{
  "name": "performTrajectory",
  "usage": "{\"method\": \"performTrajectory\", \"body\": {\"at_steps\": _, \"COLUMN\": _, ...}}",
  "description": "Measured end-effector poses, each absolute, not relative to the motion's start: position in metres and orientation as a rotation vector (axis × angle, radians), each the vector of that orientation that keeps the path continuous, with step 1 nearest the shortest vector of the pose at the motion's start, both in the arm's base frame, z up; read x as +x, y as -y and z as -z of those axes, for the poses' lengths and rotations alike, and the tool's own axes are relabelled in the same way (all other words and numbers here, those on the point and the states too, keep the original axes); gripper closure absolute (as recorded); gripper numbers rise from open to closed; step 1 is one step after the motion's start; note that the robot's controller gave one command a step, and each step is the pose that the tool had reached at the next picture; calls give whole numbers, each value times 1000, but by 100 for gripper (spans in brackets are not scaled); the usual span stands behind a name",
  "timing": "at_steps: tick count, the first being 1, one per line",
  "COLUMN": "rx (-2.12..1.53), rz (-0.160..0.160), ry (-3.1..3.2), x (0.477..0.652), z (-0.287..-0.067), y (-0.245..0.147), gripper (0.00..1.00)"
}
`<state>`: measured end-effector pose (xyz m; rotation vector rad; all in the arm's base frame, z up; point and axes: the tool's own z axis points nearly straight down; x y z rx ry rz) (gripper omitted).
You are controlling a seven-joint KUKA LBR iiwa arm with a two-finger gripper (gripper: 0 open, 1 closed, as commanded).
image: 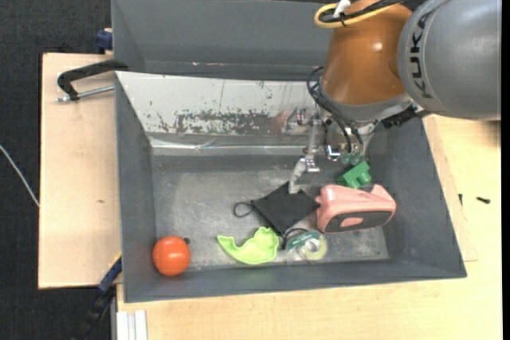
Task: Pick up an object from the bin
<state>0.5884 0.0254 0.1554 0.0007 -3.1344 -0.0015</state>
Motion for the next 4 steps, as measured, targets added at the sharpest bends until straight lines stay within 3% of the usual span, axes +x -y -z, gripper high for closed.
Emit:
{"method": "performTrajectory", "body": {"at_steps": 1, "rx": 0, "rz": 2, "ry": 3143, "x": 590, "z": -160, "y": -25, "gripper": 0}}
{"method": "performTrajectory", "body": {"at_steps": 3, "rx": 408, "rz": 3, "ry": 3121, "x": 581, "z": -73, "y": -27, "gripper": 0}}
{"method": "performTrajectory", "body": {"at_steps": 4, "rx": 408, "rz": 1, "ry": 3121, "x": 580, "z": -101, "y": -27, "gripper": 0}}
